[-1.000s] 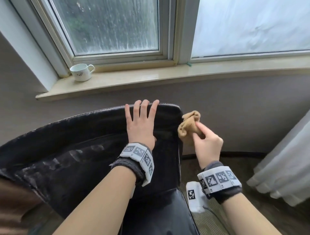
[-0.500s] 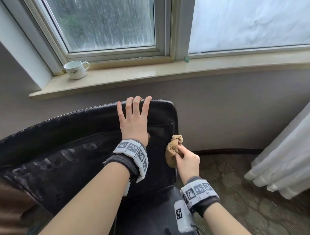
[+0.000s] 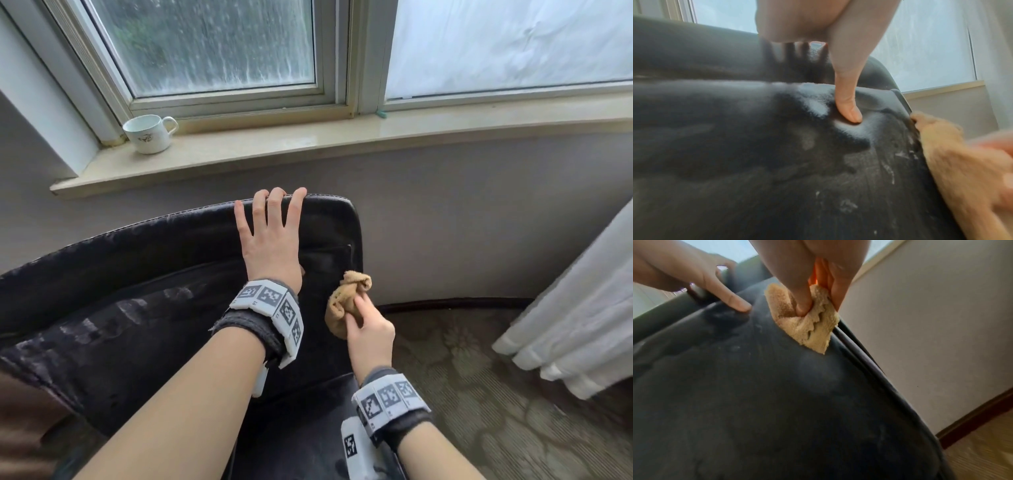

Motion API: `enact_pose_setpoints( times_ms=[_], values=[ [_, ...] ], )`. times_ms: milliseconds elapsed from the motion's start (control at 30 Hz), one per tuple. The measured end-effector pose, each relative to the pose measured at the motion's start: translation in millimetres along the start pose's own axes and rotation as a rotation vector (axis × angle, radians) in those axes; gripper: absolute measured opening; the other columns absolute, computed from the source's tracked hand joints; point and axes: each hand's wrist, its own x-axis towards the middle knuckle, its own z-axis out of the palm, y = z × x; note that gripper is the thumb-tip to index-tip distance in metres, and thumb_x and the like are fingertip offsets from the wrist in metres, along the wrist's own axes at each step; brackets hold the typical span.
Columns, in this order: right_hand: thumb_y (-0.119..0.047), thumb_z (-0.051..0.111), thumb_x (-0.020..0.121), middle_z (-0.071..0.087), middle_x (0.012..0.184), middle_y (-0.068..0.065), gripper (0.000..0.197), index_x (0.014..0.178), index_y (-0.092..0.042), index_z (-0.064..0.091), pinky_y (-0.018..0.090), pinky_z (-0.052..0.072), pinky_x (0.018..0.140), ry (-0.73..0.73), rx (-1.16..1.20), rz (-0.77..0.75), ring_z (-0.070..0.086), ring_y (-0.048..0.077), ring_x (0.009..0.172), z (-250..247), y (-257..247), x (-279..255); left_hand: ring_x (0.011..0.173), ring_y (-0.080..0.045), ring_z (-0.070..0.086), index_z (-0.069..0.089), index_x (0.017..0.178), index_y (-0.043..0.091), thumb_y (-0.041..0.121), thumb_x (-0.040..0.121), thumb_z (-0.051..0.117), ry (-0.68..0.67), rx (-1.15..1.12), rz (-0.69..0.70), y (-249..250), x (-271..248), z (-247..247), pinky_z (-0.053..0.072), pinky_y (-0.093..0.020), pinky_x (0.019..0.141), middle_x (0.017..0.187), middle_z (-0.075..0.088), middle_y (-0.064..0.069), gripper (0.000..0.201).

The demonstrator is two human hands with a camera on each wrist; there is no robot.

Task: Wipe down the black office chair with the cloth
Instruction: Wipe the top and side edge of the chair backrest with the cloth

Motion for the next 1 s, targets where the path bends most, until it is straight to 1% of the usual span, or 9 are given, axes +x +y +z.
enact_pose_setpoints(
  times_ms=[167, 267, 367, 500, 567, 633, 733, 900, 1000],
  values=[
    [0.011, 0.062, 0.075, 0.065, 0.092, -0.008, 0.037, 0.106, -0.007, 0.070, -0.009, 0.031, 0.079, -0.021, 0.092, 0.085, 0.065, 0.014, 0.094, -29, -1, 22, 0.141, -0.024, 0.007, 0.001, 0.145, 0.030, 0.028, 0.063, 0.082, 0.006, -0.003, 0.007, 0, -4, -2, -0.008, -0.049, 0.114, 0.147, 0.016, -0.004, 0.115],
    [0.007, 0.062, 0.078, 0.063, 0.100, -0.010, 0.035, 0.109, -0.007, 0.069, -0.007, 0.033, 0.082, 0.046, 0.178, 0.045, 0.057, -0.001, 0.097, -36, -14, 36, 0.142, -0.025, 0.006, 0.000, 0.146, 0.030, 0.029, 0.063, 0.082, 0.027, -0.010, 0.008, 1, -6, -6, -0.008, -0.049, 0.114, 0.149, 0.015, -0.005, 0.117],
    [0.008, 0.065, 0.075, 0.062, 0.108, -0.007, 0.030, 0.102, -0.003, 0.069, 0.000, 0.034, 0.085, 0.012, 0.099, -0.085, 0.052, -0.004, 0.095, -17, -15, 24, 0.144, -0.027, -0.002, -0.009, 0.146, 0.026, 0.030, 0.067, 0.080, 0.029, 0.005, 0.043, -1, -15, -5, -0.008, -0.049, 0.114, 0.155, 0.005, -0.006, 0.119],
    [0.013, 0.066, 0.071, 0.069, 0.110, 0.013, 0.032, 0.101, 0.001, 0.069, 0.007, 0.035, 0.088, -0.003, 0.017, -0.050, 0.067, 0.024, 0.096, -2, 17, -2, 0.144, -0.029, 0.006, 0.017, 0.147, 0.022, -0.004, 0.075, 0.061, 0.181, -0.030, 0.257, -9, -46, 24, 0.010, -0.051, 0.114, 0.157, 0.011, -0.009, 0.089],
    [0.012, 0.066, 0.073, 0.071, 0.107, 0.015, 0.033, 0.103, 0.000, 0.069, 0.014, 0.042, 0.089, -0.048, 0.043, -0.002, 0.068, 0.027, 0.096, -4, 26, -4, 0.143, -0.027, 0.009, 0.026, 0.145, 0.022, -0.014, 0.074, 0.041, 0.201, -0.015, 0.315, -12, -55, 35, 0.018, -0.052, 0.112, 0.156, 0.017, -0.008, 0.081],
    [0.007, 0.065, 0.077, 0.071, 0.106, 0.012, 0.032, 0.107, -0.003, 0.069, 0.024, 0.047, 0.093, -0.134, 0.032, 0.051, 0.067, 0.024, 0.098, -11, 27, 1, 0.143, -0.025, 0.007, 0.026, 0.146, 0.024, -0.014, 0.075, 0.051, 0.168, 0.006, 0.318, -14, -57, 39, 0.014, -0.050, 0.114, 0.156, 0.015, -0.007, 0.085],
    [0.006, 0.062, 0.079, 0.071, 0.106, 0.007, 0.033, 0.109, -0.005, 0.068, 0.014, 0.043, 0.089, -0.082, 0.094, 0.071, 0.064, 0.014, 0.097, -27, 16, 12, 0.144, -0.023, 0.006, 0.021, 0.147, 0.026, -0.004, 0.074, 0.069, 0.115, 0.004, 0.307, -16, -57, 39, 0.007, -0.046, 0.114, 0.157, 0.010, -0.005, 0.092],
    [0.005, 0.063, 0.079, 0.062, 0.107, -0.008, 0.036, 0.112, -0.008, 0.067, -0.005, 0.035, 0.088, -0.017, 0.194, 0.010, 0.056, 0.001, 0.101, -19, -4, 18, 0.144, -0.025, 0.008, 0.023, 0.146, 0.026, -0.005, 0.072, 0.068, 0.123, 0.030, 0.292, -14, -58, 36, 0.012, -0.047, 0.115, 0.157, 0.013, -0.005, 0.092],
    [0.005, 0.063, 0.081, 0.066, 0.109, -0.003, 0.035, 0.113, -0.008, 0.066, -0.002, 0.037, 0.089, -0.055, 0.158, 0.020, 0.059, 0.006, 0.102, -8, 7, 5, 0.143, -0.027, 0.012, 0.027, 0.145, 0.024, -0.011, 0.069, 0.063, 0.137, 0.028, 0.283, -14, -58, 34, 0.020, -0.050, 0.113, 0.156, 0.017, -0.007, 0.091]
  ],
)
